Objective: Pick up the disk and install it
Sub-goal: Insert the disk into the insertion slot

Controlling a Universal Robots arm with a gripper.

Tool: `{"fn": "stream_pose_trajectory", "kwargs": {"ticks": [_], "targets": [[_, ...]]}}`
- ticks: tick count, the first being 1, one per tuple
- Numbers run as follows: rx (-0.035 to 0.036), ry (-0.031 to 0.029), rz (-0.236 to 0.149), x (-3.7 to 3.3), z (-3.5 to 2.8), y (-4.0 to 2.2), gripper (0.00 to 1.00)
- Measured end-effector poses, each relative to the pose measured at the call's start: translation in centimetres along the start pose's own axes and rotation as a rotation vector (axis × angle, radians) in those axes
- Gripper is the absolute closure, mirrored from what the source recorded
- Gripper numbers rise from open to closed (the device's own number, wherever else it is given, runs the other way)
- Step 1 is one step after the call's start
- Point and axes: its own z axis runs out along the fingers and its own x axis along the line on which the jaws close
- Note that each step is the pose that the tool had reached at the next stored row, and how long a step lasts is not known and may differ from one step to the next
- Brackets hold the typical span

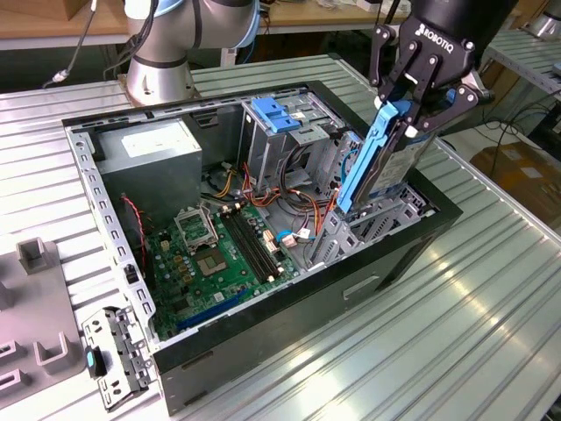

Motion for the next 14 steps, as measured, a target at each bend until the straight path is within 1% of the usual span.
{"fn": "stream_pose_trajectory", "kwargs": {"ticks": [2, 9, 12, 14], "targets": [[0.0, 0.0001, -0.001, 0.05, 0.22, -0.01, 0.63], [0.0, 0.0002, -0.004, 0.08, 0.45, -0.01, 0.63], [0.0, 0.0002, -0.004, 0.08, 0.86, -0.02, 0.63], [0.0, 0.0003, -0.004, 0.08, 0.98, -0.02, 0.63]]}}
